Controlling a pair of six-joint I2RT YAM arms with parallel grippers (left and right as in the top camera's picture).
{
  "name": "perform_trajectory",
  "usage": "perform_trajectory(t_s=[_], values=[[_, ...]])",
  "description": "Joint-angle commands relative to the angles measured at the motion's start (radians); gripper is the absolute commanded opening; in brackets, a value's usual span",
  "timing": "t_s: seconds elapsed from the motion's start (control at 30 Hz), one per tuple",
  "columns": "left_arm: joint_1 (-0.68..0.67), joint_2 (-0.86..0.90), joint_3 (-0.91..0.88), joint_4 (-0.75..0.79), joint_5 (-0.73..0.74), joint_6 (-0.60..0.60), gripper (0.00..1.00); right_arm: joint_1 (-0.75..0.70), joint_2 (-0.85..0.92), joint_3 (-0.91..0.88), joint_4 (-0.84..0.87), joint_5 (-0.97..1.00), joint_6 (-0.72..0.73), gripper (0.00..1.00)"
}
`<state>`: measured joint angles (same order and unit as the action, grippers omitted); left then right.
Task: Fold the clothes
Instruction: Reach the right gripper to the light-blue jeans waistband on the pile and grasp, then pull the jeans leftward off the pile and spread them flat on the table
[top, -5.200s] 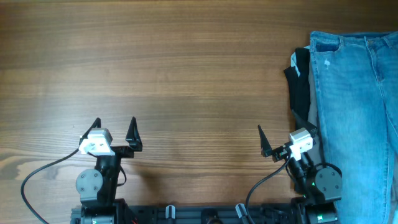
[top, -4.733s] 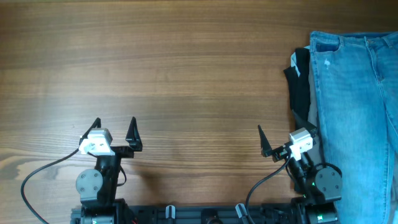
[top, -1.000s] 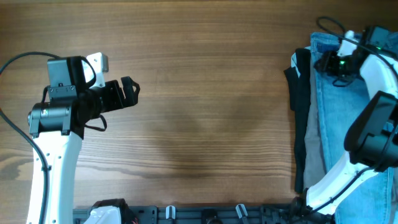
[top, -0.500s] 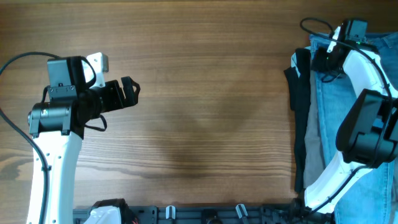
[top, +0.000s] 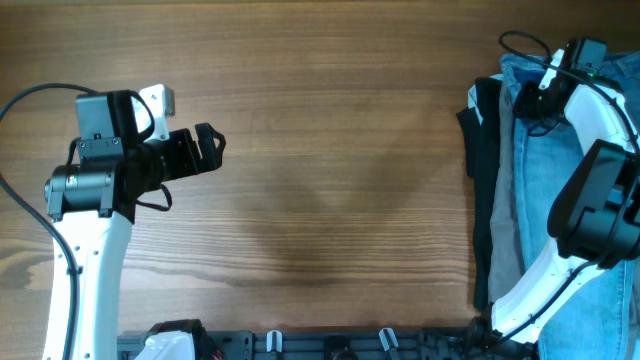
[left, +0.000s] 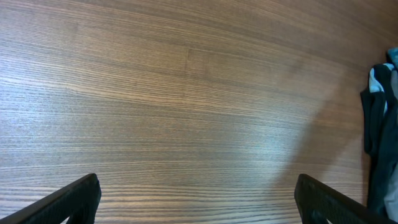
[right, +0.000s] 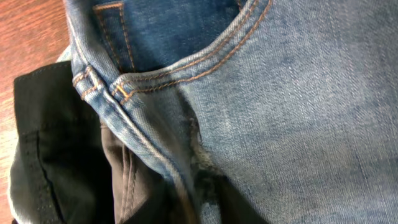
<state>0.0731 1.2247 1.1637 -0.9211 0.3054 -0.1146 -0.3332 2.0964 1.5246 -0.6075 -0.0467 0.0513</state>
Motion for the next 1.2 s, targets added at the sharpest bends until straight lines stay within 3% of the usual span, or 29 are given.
perform_trajectory(t_s=[0.0,0.03,0.07,0.1,0.13,0.2,0.27,0.33,0.43,0.53,0.67,0.7,0.77,0.83,0.93,1.03,1.17], values=[[0.002,-0.007,0.021,-0.001,0.017,-0.006,1.00,-0.003,0.021,-0.008,0.005,-0.004,0.003,0.27],[0.002,-0.007,0.021,-0.001,0.017,-0.006,1.00,-0.003,0.021,-0.008,0.007,0.005,0.034,0.31],[0.002,-0.007,0.021,-0.001,0.017,-0.006,1.00,-0.003,0.023,-0.008,0.008,0.006,0.034,0.44],[0.002,-0.007,0.021,-0.001,0.017,-0.006,1.00,-0.003,0.026,-0.008,0.004,0.023,0.038,0.20],[0.002,-0.007,0.021,-0.001,0.020,-0.006,1.00,-0.003,0.027,-0.008,-0.006,0.065,0.079,0.04],[0.002,-0.007,0.021,-0.008,0.020,-0.006,0.98,-0.013,0.019,-0.003,-0.019,0.053,0.141,0.04],[0.002,-0.015,0.025,-0.014,0.020,-0.007,0.84,-0.016,-0.021,0.022,-0.059,-0.050,0.084,0.04],[0.004,-0.040,0.063,-0.015,0.019,-0.026,0.81,-0.008,-0.106,0.069,-0.147,-0.136,0.017,0.04],[0.031,-0.114,0.223,-0.016,-0.053,-0.088,0.88,0.083,-0.308,0.190,-0.285,-0.138,-0.026,0.04],[0.088,-0.198,0.330,-0.016,-0.087,-0.107,0.90,0.336,-0.479,0.237,-0.224,-0.144,-0.021,0.04],[0.128,-0.307,0.342,-0.012,-0.213,-0.105,0.97,0.864,-0.383,0.237,-0.043,-0.203,0.013,0.05],[0.128,-0.320,0.342,-0.012,-0.222,-0.099,0.98,0.965,-0.329,0.237,-0.021,-0.203,0.021,0.07],[0.128,-0.334,0.342,-0.012,-0.232,-0.084,1.00,1.136,-0.215,0.237,-0.010,-0.188,0.029,0.50],[0.128,-0.335,0.342,-0.011,-0.232,-0.052,1.00,1.239,-0.163,0.237,-0.060,-0.052,0.028,0.57],[0.128,-0.321,0.342,-0.011,-0.220,-0.050,1.00,1.215,-0.224,0.249,-0.132,0.073,0.030,0.63],[0.111,-0.244,0.342,-0.011,-0.139,-0.046,0.97,1.072,-0.370,0.257,-0.180,0.066,0.074,0.71],[-0.051,0.079,0.342,-0.007,-0.052,0.120,0.92,0.735,-0.604,0.257,-0.237,-0.104,0.249,0.72]])
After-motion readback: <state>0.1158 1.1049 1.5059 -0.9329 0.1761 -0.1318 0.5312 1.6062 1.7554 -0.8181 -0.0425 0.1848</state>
